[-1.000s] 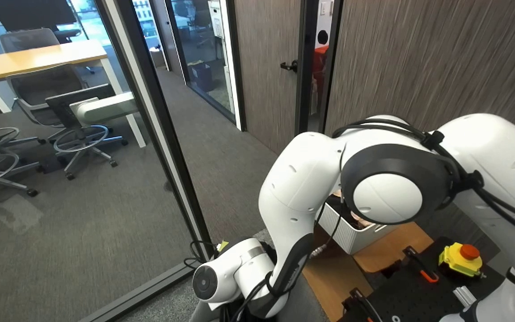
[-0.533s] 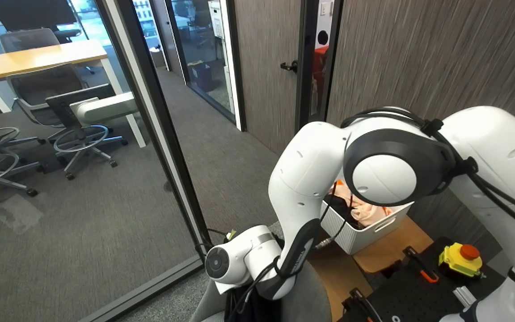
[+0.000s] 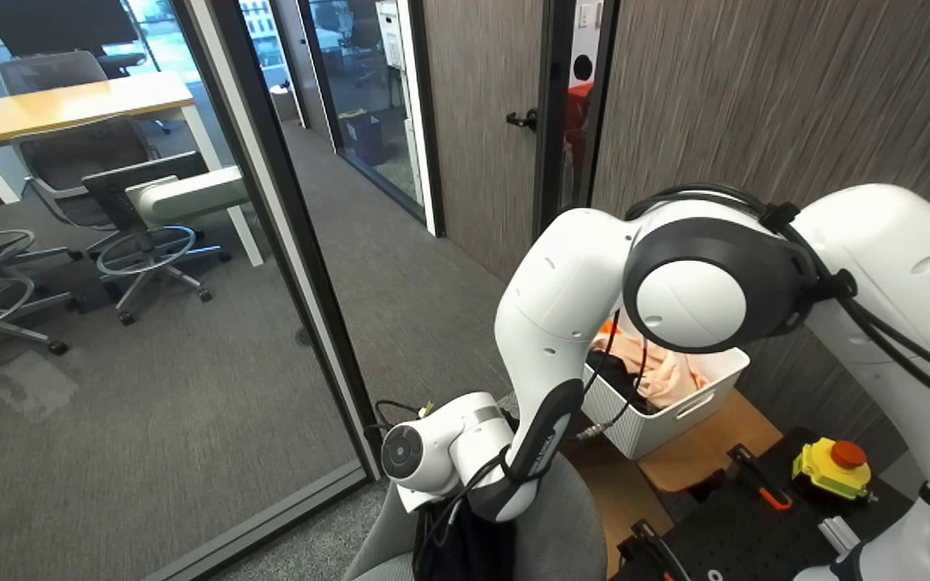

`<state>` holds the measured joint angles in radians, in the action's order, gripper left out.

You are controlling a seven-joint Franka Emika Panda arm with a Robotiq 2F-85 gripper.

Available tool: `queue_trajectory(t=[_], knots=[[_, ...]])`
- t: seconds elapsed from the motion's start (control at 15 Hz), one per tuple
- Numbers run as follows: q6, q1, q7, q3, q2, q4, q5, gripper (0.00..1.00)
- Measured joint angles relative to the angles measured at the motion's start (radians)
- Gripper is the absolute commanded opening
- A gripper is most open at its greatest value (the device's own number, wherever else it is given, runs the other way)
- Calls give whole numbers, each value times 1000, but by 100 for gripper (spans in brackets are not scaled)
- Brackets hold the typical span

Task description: Pick up the shirt from the chair and put it in the white bin

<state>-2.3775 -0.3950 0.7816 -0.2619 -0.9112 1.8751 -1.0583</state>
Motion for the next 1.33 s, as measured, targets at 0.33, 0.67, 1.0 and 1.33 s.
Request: queue_trajectory(t=[0.33,0.67,1.0,1.33], knots=[[5,6,27,-25,0,-3,22,100],[17,6,91,-86,-1,-17,108,100],[39,-2,119,-108,-2,-34,163,100],[47,-2,137,-108,-2,-40,187,74]])
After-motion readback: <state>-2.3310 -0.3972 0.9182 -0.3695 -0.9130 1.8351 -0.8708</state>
